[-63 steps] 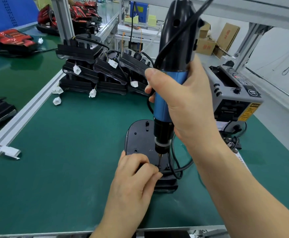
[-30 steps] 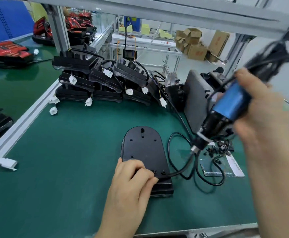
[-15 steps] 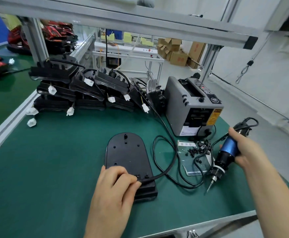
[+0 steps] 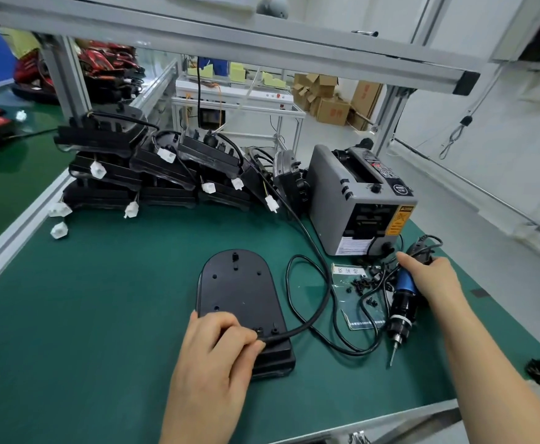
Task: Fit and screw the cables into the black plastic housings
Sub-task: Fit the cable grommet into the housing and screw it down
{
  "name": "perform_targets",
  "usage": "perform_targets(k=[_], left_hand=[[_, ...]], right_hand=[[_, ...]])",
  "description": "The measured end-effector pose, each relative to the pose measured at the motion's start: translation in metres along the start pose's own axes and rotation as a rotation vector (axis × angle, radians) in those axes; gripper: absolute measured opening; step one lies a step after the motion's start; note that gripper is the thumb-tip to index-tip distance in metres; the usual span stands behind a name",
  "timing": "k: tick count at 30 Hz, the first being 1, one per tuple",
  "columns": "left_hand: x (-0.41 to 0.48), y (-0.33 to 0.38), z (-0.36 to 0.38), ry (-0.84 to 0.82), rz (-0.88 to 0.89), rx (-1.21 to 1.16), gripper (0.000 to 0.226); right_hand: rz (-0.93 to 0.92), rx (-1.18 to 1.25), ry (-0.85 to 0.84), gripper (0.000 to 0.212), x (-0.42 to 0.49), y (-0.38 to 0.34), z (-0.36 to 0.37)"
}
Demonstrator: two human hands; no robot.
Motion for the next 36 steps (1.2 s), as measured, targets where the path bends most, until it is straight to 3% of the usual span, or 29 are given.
perform_targets(k=[14, 18, 21, 24, 27, 32, 36], left_hand=[[0.001, 0.001, -0.001, 0.016, 0.004, -0.033, 0.008], [0.000, 0.001, -0.002, 0.013, 0.007, -0.036, 0.006], [0.000, 0.001, -0.002, 0.018, 0.010, -0.034, 0.006], [0.000, 0.001, -0.002, 0.018, 0.016, -0.027, 0.006], [0.001, 0.002, -0.002, 0.024, 0.021, -0.030, 0.006], [0.001, 0.002, -0.002, 0.020, 0.023, -0.030, 0.007], [0.001, 0.002, -0.002, 0.020, 0.016, -0.022, 0.014]], right_hand=[[-0.139, -0.210, 0.038, 0.066, -0.021, -0.004, 0.003], [-0.129, -0.171, 0.004, 0.061, -0.028, -0.007, 0.003], [-0.236, -0.151, 0.127, 0.054, -0.029, -0.022, -0.012], [-0.379, 0.113, 0.215, 0.034, -0.039, -0.056, -0.026], [-0.235, 0.359, 0.002, 0.010, -0.042, -0.078, -0.009], [0.068, 0.426, -0.154, 0.011, -0.032, -0.077, 0.020], [0.144, 0.520, -0.198, 0.014, -0.026, -0.075, 0.030]])
Point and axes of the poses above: each hand's wrist, its own x-axis towards the middle knuckle, its own z-axis out of the palm, y = z × x, the point moved 9 cm from there along x, towards the middle knuckle, and after that the axes turned 15 degrees about y, right-handed, at the moved point
